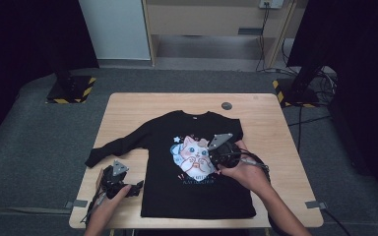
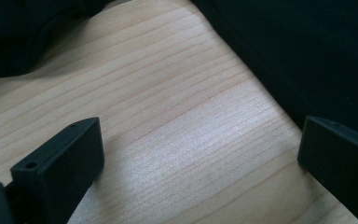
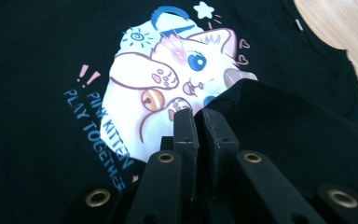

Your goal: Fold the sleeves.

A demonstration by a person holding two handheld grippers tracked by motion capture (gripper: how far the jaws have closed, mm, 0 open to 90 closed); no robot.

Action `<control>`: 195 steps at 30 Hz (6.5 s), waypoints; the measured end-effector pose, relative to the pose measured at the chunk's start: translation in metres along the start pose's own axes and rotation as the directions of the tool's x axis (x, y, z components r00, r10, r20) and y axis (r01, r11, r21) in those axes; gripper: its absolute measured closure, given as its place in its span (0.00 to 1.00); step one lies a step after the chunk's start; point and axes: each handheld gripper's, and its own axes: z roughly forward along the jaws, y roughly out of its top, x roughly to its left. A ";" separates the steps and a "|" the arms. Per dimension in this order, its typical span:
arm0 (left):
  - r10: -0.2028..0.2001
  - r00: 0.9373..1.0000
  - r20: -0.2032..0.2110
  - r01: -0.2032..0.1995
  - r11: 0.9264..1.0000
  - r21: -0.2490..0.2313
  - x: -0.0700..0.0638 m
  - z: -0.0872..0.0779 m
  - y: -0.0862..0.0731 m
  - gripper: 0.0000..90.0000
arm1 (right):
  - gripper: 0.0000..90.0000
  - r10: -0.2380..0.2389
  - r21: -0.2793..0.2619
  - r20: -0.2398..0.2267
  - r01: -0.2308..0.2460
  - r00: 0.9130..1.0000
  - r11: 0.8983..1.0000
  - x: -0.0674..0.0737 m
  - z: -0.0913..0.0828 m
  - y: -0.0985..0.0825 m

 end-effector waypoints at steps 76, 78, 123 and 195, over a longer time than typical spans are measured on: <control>0.001 1.000 0.001 -0.001 1.000 0.000 0.000 0.000 0.000 0.00 | 0.92 0.461 -0.037 0.238 -0.466 0.855 0.884 -0.086 0.056 -0.102; 0.001 1.000 0.001 -0.001 1.000 0.000 0.000 0.000 0.000 0.00 | 0.94 0.481 -0.044 0.222 -0.484 0.848 0.874 -0.087 0.056 -0.103; -0.035 0.999 0.019 0.036 0.999 -0.013 0.003 -0.005 -0.002 0.02 | 0.07 0.529 -0.124 0.160 -0.514 0.834 0.849 -0.054 -0.003 -0.164; -0.155 0.973 -0.173 0.169 0.983 0.071 0.135 -0.005 0.020 0.43 | 0.08 0.540 -0.108 0.161 -0.529 0.826 0.842 -0.034 -0.013 -0.203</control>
